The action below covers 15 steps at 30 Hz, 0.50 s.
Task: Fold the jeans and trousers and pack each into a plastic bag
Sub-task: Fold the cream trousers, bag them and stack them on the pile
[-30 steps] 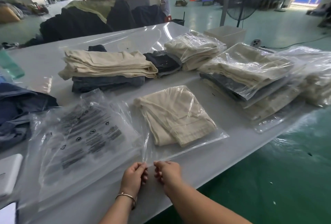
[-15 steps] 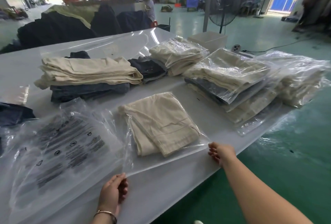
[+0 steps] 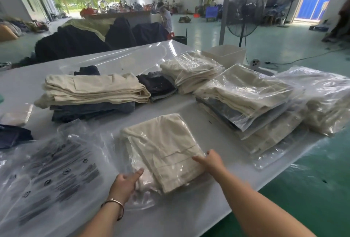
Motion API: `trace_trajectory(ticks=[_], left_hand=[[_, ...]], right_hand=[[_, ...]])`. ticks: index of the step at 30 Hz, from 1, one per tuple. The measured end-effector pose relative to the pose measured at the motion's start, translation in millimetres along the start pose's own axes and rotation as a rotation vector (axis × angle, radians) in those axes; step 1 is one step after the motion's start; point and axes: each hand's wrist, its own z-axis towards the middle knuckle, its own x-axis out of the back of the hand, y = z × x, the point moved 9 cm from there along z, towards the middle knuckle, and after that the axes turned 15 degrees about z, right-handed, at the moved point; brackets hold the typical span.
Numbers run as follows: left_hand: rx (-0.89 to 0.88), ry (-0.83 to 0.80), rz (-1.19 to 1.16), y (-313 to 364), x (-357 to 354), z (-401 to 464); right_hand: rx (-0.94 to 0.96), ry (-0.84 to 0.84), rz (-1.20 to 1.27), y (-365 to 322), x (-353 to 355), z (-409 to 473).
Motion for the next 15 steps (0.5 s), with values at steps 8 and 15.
trace_trajectory(ticks=[8,15], left_hand=[[0.226,-0.176,-0.272,69.8,-68.6,18.9],[-0.115,-0.062,-0.603,245.8,-80.6,4.9]], right_hand=[[0.305,-0.330,-0.341,-83.2,-4.4,29.7],[0.866,0.112,-0.268,-216.2,160.0,44.8]])
